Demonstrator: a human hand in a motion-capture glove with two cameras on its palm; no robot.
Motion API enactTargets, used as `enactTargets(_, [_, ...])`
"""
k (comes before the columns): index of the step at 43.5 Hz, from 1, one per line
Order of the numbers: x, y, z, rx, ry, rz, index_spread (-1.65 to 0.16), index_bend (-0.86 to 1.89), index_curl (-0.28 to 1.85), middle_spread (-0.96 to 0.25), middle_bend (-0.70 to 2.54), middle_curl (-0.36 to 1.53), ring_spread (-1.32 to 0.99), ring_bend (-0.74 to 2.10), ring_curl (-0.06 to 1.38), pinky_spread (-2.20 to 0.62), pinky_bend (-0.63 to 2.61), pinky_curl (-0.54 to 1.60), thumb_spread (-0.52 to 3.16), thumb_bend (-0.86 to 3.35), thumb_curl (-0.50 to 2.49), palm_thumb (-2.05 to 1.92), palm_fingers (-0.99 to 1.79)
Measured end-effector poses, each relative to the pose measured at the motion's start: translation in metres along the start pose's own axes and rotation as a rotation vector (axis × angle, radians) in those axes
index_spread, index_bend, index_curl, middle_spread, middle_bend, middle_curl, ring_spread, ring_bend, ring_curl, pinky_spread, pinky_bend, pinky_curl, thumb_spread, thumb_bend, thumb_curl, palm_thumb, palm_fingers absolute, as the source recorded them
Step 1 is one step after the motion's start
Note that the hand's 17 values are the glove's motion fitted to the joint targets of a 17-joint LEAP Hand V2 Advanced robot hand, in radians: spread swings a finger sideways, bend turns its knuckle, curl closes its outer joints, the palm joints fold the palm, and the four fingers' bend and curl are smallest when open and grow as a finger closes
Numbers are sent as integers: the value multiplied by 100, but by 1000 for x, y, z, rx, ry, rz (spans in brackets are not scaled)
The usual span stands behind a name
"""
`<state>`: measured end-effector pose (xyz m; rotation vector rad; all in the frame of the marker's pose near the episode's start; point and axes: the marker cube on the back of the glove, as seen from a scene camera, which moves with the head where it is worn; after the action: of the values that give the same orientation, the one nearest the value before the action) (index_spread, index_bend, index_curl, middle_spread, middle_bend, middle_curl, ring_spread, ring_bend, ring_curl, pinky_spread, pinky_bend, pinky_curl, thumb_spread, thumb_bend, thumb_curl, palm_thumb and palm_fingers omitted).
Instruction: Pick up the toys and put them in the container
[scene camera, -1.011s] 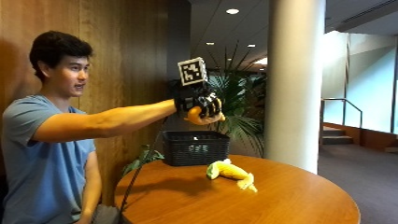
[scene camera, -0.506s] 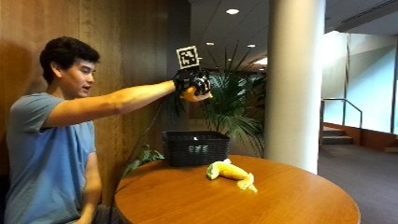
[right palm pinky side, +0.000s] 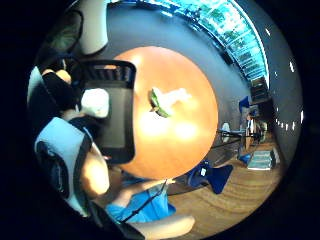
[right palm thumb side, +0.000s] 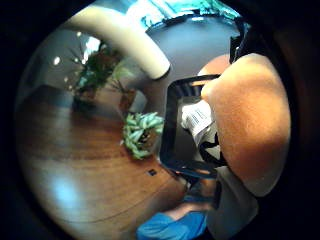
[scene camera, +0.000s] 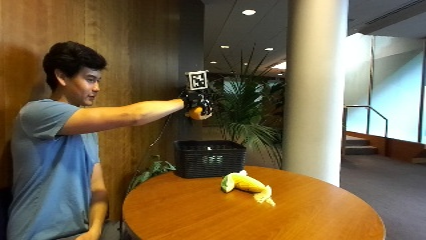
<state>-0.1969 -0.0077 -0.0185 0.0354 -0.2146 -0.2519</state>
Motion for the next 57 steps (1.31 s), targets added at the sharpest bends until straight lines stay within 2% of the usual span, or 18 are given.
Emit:
enactTargets(4, [-11,1,4,-10,3,-32,-40,13,59,-54,28,94,-48,107,58,-41,117,45,81,7,104,72,82])
enactTargets(12, [-2,-2,17,-34,142,110,-39,12,58,-52,24,96,-46,107,58,-41,119,44,84,5,103,70,79])
enactTargets(15, [-11,-3,19,-26,96,44,-38,11,58,-52,24,97,-46,107,58,-41,120,44,86,4,103,70,79])
enactTargets(20, [-17,-7,22,-16,50,25,-38,11,57,-51,22,98,-45,108,58,-41,120,44,87,3,103,71,78])
enactTargets(23, [-19,-7,27,-81,10,-6,-37,7,56,-49,20,98,-44,107,57,-41,123,44,90,2,102,69,72])
enactTargets(25, [-15,-4,33,-156,18,-43,-35,0,52,-43,13,96,-38,108,58,-39,127,45,101,-1,99,60,56])
enactTargets(26, [-13,-3,35,-185,18,-64,-35,2,51,-37,7,94,-33,102,57,-34,130,47,103,-8,94,48,28])
enactTargets(27, [-13,-3,37,-205,8,-76,-33,3,53,-33,9,94,-30,104,60,-33,136,50,107,-6,92,48,20])
enactTargets(28, [-13,-3,38,-215,-9,-76,-33,0,51,-29,5,91,-25,96,59,-28,146,53,108,-12,86,37,-1])
enactTargets(29, [-14,-4,38,-217,-29,-69,-32,4,52,-26,10,91,-23,101,61,-27,147,53,111,-7,85,39,4])
enactTargets(31, [-15,-5,36,-210,-55,-60,-32,2,46,-19,8,86,-16,85,55,-19,154,52,109,-15,77,18,-17])
enactTargets(37, [-5,-8,24,-139,-51,-61,-31,6,36,-3,10,75,-5,72,45,-9,160,49,109,-8,64,0,-20])
enactTargets(42, [24,-14,13,-95,17,-22,-30,8,33,5,12,69,1,69,42,-3,159,47,110,-5,57,-3,-20])
enactTargets(48, [55,-23,2,-52,14,11,-30,9,29,10,14,62,6,67,41,0,157,45,111,-4,51,-2,-18])
enactTargets(53, [42,-49,8,-47,105,65,-30,11,28,12,16,59,8,65,39,1,153,42,112,-3,47,-1,-15])
enactTargets(57, [79,-50,14,-76,115,97,-31,11,26,12,16,56,9,64,39,3,151,41,113,-3,44,-1,-14])
